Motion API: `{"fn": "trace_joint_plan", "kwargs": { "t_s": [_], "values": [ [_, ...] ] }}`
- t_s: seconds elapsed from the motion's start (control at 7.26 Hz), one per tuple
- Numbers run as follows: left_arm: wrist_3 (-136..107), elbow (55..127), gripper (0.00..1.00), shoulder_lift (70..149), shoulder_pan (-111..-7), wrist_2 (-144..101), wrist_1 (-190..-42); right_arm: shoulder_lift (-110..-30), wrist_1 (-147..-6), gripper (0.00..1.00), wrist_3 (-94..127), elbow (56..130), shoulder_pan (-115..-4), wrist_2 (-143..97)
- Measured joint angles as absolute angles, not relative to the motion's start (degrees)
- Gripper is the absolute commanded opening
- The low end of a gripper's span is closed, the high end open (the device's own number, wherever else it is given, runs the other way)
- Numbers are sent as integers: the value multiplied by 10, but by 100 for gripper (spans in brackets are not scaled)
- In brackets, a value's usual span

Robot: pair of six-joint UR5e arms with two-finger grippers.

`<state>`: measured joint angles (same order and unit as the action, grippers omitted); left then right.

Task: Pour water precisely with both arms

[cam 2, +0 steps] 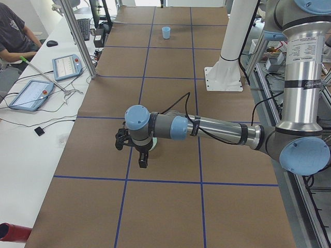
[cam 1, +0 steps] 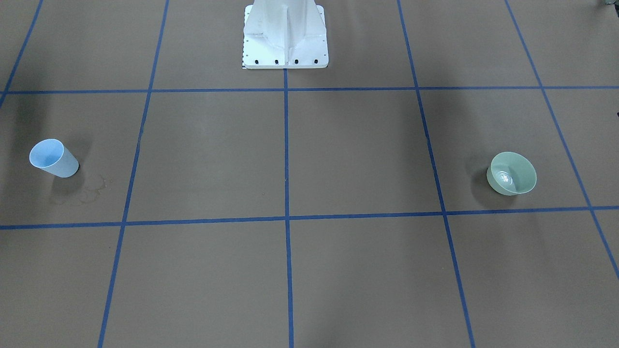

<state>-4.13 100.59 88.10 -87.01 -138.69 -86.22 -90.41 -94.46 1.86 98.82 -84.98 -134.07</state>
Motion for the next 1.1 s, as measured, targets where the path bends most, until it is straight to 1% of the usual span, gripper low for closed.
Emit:
{"fn": "trace_joint_plan", "kwargs": {
  "t_s": [0.69, 1.1],
  "values": [
    [-41, 980, 100, 884, -868, -1385, -878, -912, -959, 100, 25, 1005, -856, -1314],
    [-41, 978, 100, 884, -868, -1373, -883, -916, -959, 100, 25, 1012, -856, -1311]
  ]
}}
